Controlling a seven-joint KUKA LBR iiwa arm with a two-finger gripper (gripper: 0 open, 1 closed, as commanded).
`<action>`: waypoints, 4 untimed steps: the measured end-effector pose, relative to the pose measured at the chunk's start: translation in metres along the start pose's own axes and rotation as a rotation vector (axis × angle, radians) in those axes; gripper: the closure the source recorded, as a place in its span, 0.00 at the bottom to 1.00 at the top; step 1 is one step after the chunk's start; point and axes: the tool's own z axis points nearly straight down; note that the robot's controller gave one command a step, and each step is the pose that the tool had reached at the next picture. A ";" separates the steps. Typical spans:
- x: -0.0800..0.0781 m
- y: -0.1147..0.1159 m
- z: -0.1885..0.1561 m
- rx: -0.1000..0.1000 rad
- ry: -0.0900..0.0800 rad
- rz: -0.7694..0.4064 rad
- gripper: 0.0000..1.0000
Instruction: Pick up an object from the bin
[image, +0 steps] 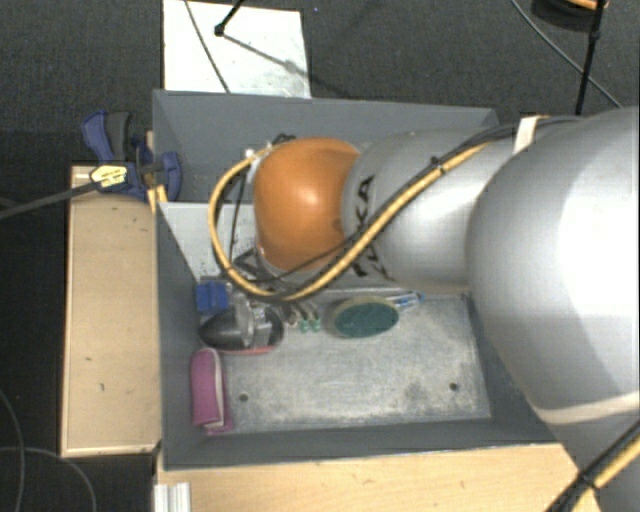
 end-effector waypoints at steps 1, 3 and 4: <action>0.021 -0.023 -0.008 0.002 0.005 0.391 1.00; 0.002 -0.028 0.059 -0.001 0.010 0.411 0.00; 0.003 -0.027 0.058 0.000 0.013 0.411 1.00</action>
Offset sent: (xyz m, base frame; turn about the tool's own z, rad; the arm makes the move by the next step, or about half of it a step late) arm -0.0157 -0.0259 0.0078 0.3892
